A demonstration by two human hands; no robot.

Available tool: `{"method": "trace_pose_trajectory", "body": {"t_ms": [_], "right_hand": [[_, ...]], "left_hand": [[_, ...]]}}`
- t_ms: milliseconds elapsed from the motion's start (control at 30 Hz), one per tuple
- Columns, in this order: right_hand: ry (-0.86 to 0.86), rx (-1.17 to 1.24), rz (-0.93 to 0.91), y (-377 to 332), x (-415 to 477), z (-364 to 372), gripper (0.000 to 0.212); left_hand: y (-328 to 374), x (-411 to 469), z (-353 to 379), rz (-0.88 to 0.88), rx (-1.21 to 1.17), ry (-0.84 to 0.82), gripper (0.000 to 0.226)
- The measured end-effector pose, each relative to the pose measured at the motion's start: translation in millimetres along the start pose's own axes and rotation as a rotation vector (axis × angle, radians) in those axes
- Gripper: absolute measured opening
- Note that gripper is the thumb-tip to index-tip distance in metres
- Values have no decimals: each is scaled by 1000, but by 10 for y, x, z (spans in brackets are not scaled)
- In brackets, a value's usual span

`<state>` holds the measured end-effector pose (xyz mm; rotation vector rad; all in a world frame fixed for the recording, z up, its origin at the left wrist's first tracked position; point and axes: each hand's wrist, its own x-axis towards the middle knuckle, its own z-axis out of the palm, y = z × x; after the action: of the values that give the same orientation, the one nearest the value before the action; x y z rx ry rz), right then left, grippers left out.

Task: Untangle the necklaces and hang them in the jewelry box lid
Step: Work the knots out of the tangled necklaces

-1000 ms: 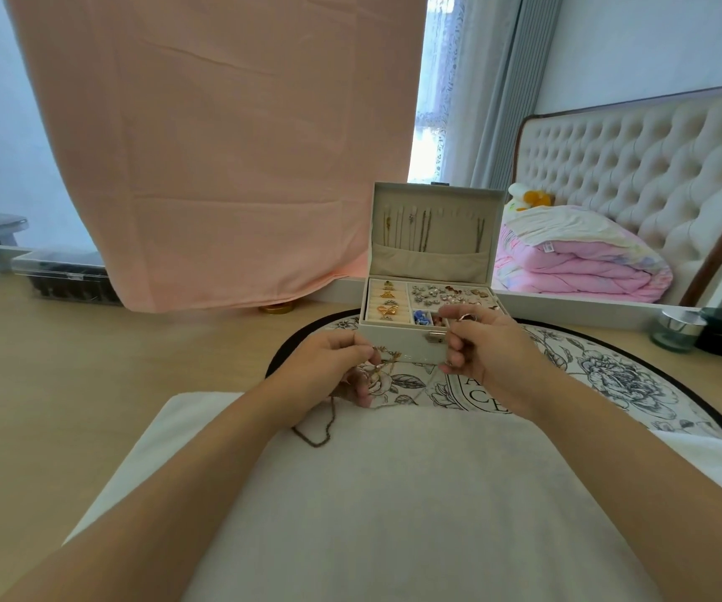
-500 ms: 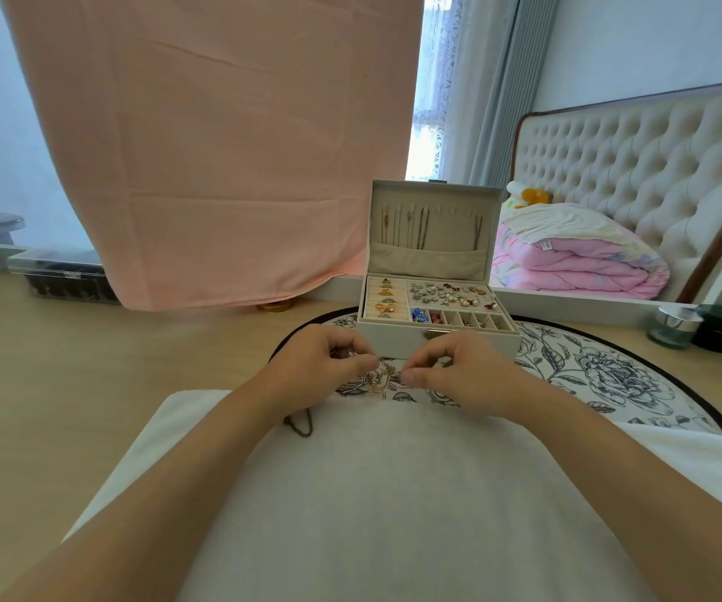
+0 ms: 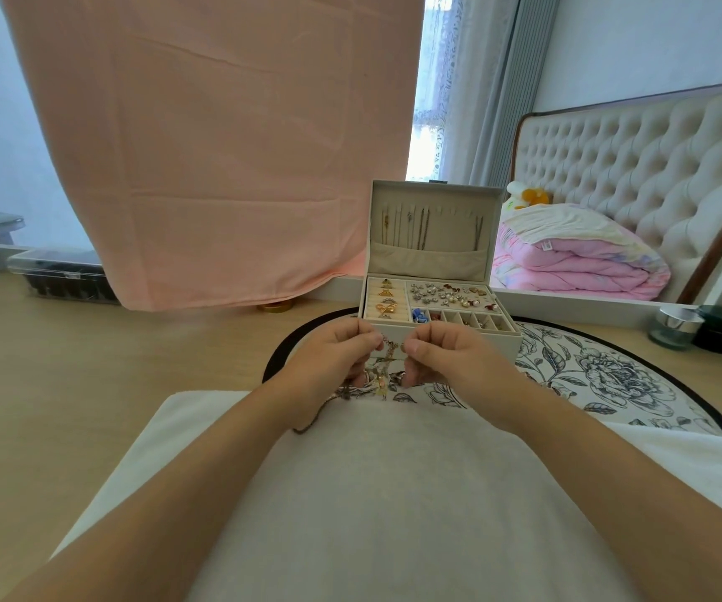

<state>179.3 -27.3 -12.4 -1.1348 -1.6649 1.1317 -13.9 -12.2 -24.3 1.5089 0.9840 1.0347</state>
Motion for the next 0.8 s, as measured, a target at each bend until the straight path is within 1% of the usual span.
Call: {"method": "trace_pose_trajectory", "body": {"t_ms": [100, 200, 233, 300, 367, 433, 500, 567, 667, 733, 800], "right_hand": [[65, -88, -40, 28, 8, 12, 12], [106, -135, -54, 47, 13, 33, 11], [120, -163, -73, 49, 13, 33, 9], [132, -217, -135, 49, 7, 24, 8], [128, -277, -176, 51, -3, 22, 15], [147, -353, -197, 59, -12, 34, 22], [185, -387, -229, 72, -8, 50, 19], [197, -356, -211, 54, -9, 57, 7], [212, -315, -145, 18, -13, 66, 8], [162, -243, -109, -5, -15, 70, 6], [135, -227, -84, -21, -23, 69, 5]], "left_hand": [[13, -24, -35, 57, 267, 27, 14], [8, -34, -33, 104, 344, 37, 22], [8, -41, -26, 97, 325, 34, 23], [-1, -48, -9, 64, 200, 13, 22], [-5, -49, 3, 36, 95, -9, 18], [2, -57, 12, 20, 77, -29, 16], [15, -65, 14, 8, 80, -40, 16], [29, -72, 7, -7, 73, -32, 16], [45, -80, -9, -71, -5, -74, 13], [51, -86, -16, -120, -66, -110, 13], [48, -81, -25, -122, -63, -101, 15]]}}
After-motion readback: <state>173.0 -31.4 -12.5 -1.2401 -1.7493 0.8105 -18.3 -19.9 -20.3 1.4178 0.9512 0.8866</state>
